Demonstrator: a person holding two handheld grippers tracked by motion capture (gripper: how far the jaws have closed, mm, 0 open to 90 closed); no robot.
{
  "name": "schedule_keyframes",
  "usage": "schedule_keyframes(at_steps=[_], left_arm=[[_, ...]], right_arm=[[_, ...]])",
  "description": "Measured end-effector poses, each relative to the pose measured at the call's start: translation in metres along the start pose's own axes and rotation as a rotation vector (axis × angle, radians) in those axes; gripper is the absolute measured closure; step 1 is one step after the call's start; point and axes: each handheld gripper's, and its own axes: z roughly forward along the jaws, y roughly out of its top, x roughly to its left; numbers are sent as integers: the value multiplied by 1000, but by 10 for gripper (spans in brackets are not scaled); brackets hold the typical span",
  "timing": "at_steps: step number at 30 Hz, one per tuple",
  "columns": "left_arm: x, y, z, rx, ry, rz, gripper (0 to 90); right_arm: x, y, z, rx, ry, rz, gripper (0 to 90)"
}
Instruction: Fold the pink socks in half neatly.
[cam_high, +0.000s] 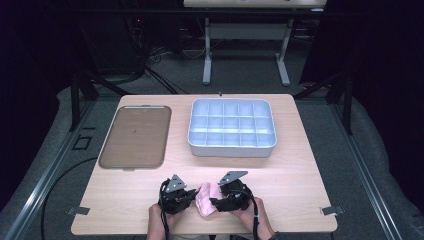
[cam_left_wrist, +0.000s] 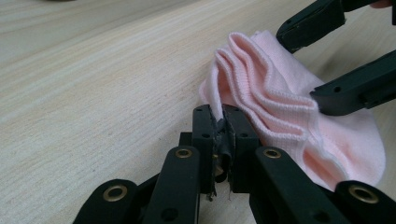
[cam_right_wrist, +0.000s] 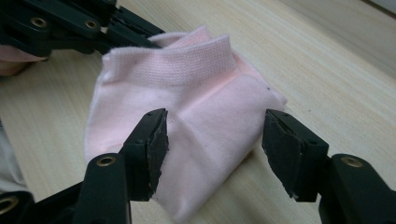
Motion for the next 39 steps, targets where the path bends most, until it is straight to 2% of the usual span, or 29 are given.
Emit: schedule_keyframes(at_steps=[3, 5, 9, 10, 12, 15, 18, 20, 22, 26, 28, 34, 39], left_arm=[[0, 0, 0, 0, 0, 0, 841], [0, 0, 0, 0, 1, -2, 839], [1, 0, -1, -1, 4, -7, 811], [1, 0, -1, 1, 5, -8, 788], [3, 0, -3, -7, 9, -36, 701], [5, 0, -14, -46, 23, -57, 646], [1, 4, -32, -98, 33, -51, 628], [-4, 8, -44, -126, 33, -25, 642], [-12, 13, -49, -137, -2, 1, 654], [-30, 18, -41, -84, -37, 81, 704], [-34, 18, -31, -38, -35, 111, 743], [-33, 11, -17, 40, 8, 129, 826], [-30, 4, -10, 58, 22, 127, 841]], right_arm=[[-1, -1, 5, 15, -9, 3, 390], [-1, -2, 8, 37, -31, -3, 349], [0, -2, 10, 39, -55, 14, 286], [0, -2, 11, 39, -57, 14, 279], [0, -1, 11, 43, -65, 10, 274], [0, -1, 11, 44, -68, 14, 276], [0, -1, 11, 42, -70, 14, 282], [1, -1, 11, 39, -69, 19, 305], [2, -1, 11, 42, -70, 18, 315], [2, 0, 10, 46, -62, 18, 357], [2, 0, 10, 42, -55, 17, 372], [1, -1, 7, 55, -38, 34, 445], [-1, -2, 5, 45, -16, 58, 478]])
